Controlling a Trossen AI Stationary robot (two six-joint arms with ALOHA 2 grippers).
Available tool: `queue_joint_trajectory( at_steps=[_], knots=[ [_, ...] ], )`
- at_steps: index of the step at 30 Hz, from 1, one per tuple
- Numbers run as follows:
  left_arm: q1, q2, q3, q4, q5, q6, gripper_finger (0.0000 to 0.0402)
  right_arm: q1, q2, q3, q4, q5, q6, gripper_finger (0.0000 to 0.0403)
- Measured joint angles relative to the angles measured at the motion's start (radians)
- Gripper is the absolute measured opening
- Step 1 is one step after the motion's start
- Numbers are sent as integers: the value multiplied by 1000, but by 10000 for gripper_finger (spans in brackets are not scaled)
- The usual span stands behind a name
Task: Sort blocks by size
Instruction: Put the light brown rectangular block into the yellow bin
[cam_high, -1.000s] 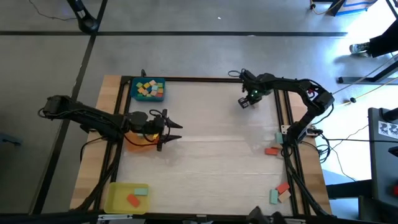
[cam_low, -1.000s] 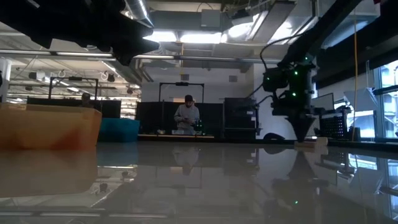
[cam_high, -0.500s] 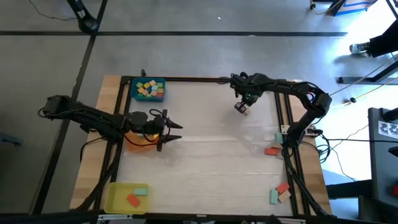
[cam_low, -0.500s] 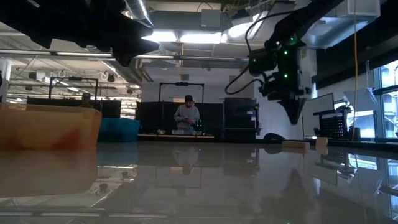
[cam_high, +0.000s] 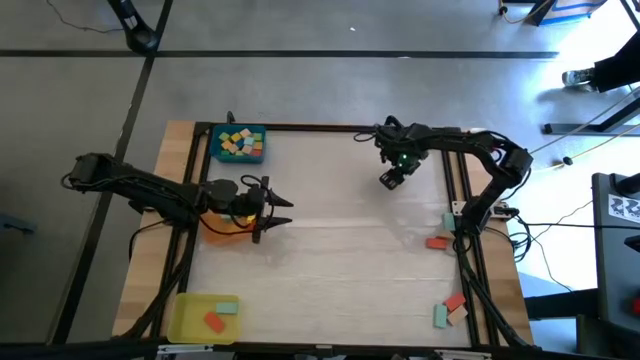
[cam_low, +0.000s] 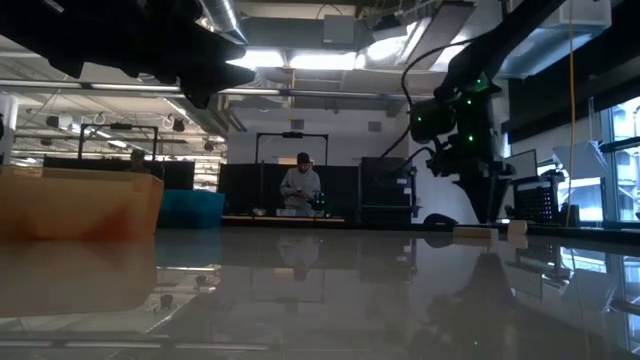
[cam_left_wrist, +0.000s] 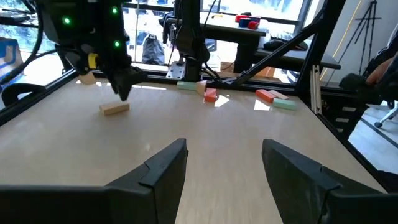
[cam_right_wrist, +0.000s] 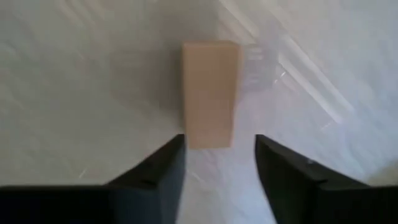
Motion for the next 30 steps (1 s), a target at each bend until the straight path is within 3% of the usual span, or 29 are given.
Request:
queue_joint_trajectory(
  at_steps=[5, 10, 15, 22, 28, 30],
  knots=[
    [0, 0, 0, 1, 0, 3, 198, 2, 0, -62, 110, 40, -10, 255],
    [0, 0, 0, 2, 0, 0, 198, 1, 0, -111, 199, 21, -11, 275],
    [0, 0, 0, 2, 0, 0, 198, 1, -5, -136, 229, 17, -12, 235],
    [-1, 0, 0, 11, 0, -1, 198, 12, -5, -138, 249, 2, -52, 123],
    [-1, 0, 0, 13, 0, 134, 198, 79, -32, -144, 263, 13, -117, 122],
    [-1, 0, 0, 13, -1, 177, 198, 114, -54, -143, 279, -35, -117, 122]
  ],
)
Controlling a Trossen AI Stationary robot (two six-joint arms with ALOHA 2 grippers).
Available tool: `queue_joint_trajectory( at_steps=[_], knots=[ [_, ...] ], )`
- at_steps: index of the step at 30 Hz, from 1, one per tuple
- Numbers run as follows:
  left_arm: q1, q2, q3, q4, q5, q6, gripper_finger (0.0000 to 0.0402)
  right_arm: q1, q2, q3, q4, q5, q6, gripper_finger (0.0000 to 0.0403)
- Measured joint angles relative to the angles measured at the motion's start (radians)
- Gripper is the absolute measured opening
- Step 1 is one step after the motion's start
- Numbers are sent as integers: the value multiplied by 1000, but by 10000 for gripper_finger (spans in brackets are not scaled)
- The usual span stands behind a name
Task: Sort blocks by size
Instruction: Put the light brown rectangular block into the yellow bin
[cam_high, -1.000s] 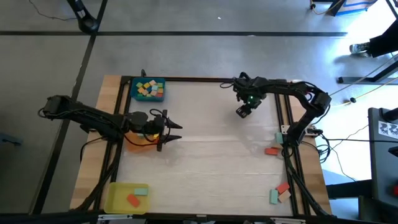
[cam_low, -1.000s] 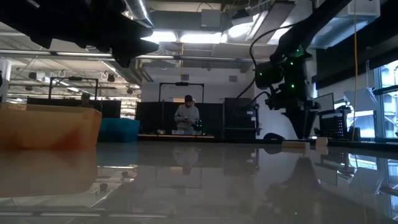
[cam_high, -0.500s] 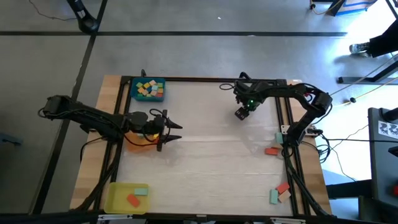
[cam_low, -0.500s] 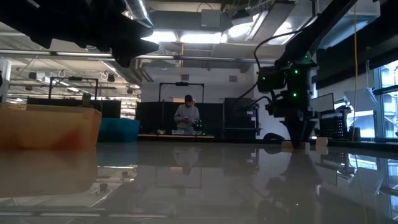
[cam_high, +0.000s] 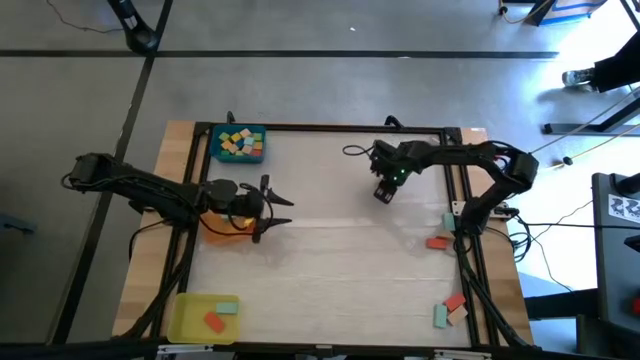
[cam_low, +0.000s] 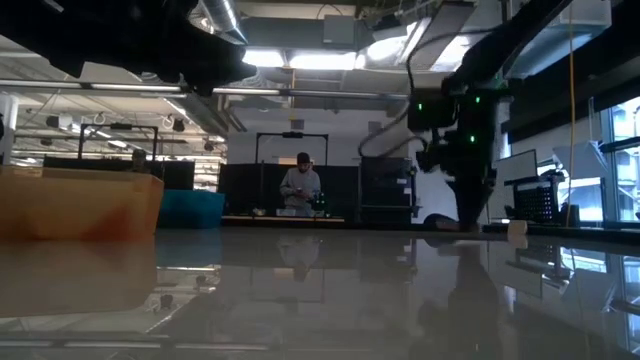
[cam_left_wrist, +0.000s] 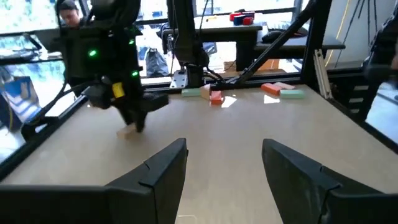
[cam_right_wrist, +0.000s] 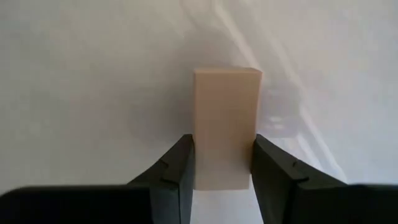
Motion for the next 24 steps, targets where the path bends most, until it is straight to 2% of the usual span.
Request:
queue_joint_trajectory(
  at_steps=[5, 9, 14, 20, 24],
  knots=[
    [-2, 0, 28, -68, 4, 117, 198, 95, -36, 1, 88, -148, 20, 122],
    [-9, 6, 72, -178, 0, 230, 198, 185, -37, 1, 223, -318, 36, 131],
    [-6, 19, 107, -220, -14, 330, 198, 279, -37, 2, 444, -433, 77, 124],
    [-6, 51, 115, -209, -13, 477, 198, 379, -9, 3, 690, -449, 143, 128],
    [-6, 96, 115, -167, -13, 518, 198, 419, 11, 4, 825, -449, 144, 129]
  ],
)
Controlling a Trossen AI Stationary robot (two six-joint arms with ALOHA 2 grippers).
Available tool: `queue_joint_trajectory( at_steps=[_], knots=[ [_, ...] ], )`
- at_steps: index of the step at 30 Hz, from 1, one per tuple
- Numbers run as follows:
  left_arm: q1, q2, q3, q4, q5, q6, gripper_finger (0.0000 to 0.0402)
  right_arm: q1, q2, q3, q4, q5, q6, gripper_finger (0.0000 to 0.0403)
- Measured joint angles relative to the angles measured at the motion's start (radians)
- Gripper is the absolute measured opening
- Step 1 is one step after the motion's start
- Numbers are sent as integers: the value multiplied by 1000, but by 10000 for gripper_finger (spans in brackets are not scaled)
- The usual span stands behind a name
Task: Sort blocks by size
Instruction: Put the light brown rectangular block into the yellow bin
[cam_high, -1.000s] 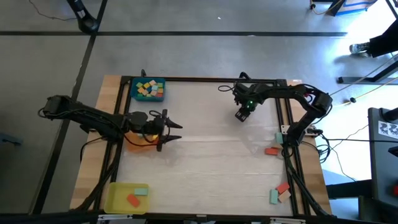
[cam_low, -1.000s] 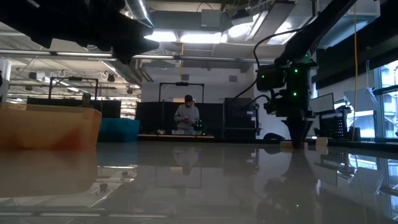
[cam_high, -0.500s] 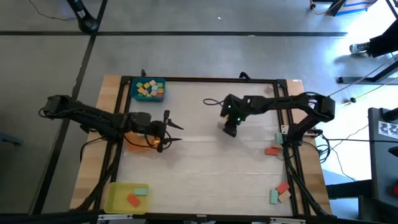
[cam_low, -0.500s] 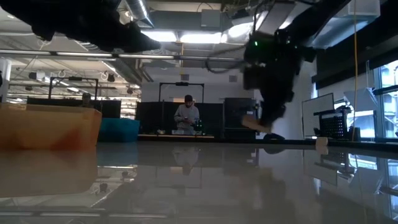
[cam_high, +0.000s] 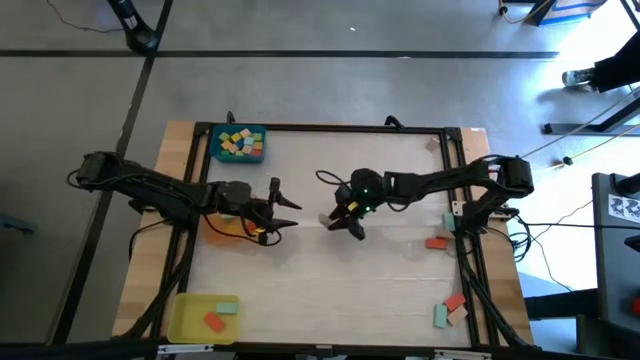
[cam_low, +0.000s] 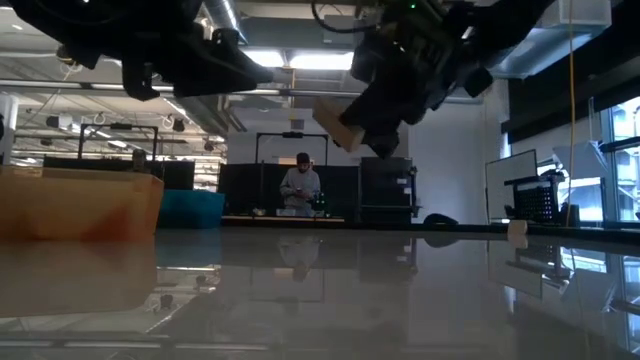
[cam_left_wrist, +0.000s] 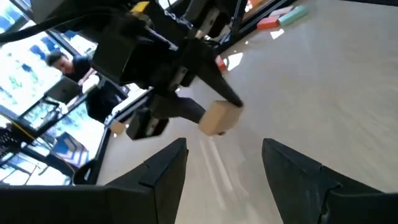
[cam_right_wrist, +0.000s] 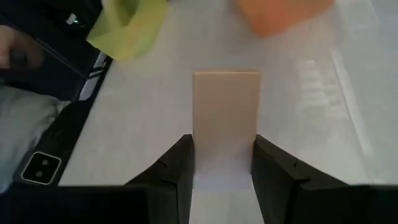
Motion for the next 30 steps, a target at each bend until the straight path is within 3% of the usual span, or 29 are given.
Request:
queue_joint_trajectory(
  at_steps=[6, 17, 24, 30],
  knots=[
    [0, 62, 11, 62, 0, 46, 198, 27, 66, 68, 37, 17, 3, 129],
    [0, 135, 146, -161, 45, 20, 198, 25, 180, 213, 15, -11, -2, 130],
    [0, 148, 156, -191, 68, 22, 196, 25, 182, 223, 19, -40, -3, 130],
    [-1, 148, 156, -192, 67, 35, 132, 26, 182, 223, 43, -45, 12, 130]
  ],
)
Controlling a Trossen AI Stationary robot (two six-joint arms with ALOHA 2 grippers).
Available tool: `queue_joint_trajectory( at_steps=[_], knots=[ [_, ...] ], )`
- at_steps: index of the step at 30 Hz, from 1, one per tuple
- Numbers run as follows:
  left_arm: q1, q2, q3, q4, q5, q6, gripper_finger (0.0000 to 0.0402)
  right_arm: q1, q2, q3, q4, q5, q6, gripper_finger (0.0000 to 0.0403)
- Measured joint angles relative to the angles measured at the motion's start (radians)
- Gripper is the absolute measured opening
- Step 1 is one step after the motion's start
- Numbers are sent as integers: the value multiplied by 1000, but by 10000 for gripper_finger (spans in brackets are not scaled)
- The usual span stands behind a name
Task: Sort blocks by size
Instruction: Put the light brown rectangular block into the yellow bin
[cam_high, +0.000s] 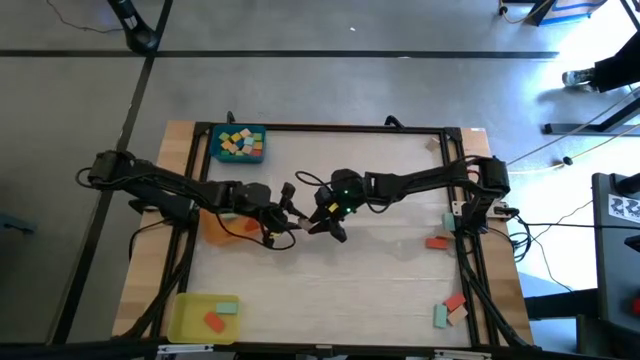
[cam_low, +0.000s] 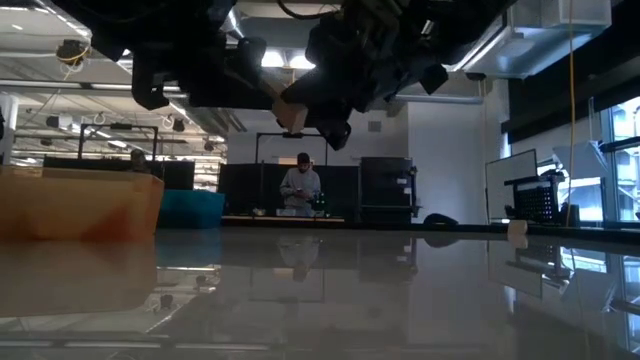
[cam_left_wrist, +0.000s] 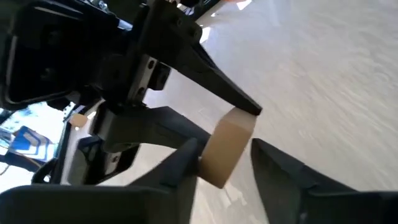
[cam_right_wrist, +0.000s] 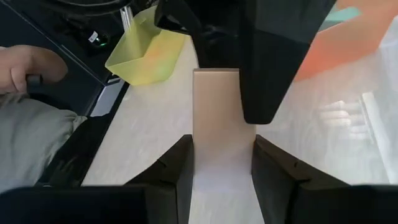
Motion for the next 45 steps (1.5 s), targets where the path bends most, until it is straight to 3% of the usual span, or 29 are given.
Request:
queue_joint_trajectory(
  at_steps=[6, 11, 17, 21, 26, 34, 45],
  knots=[
    [-4, -1, -2, -12, 6, 56, 46, 3, 0, -2, 8, 11, 17, 143],
    [-16, -11, -2, -13, -9, 65, 44, 7, 0, -1, 24, 41, 35, 188],
    [-43, -110, -1, -94, -22, -2, 49, -24, -50, 0, -107, -89, 37, 238],
    [-65, -222, 7, -228, -24, -100, 44, -24, -75, 0, -190, -87, 25, 253],
    [-118, -318, 111, -563, -33, -367, 48, -21, -78, 0, -247, -71, -16, 256],
    [-331, -321, 256, -988, -49, -787, 44, -21, -78, -1, -320, 44, -43, 257],
    [-676, -227, 262, -1037, -51, -1477, 43, -21, -78, -1, -373, 106, -75, 257]
  ],
)
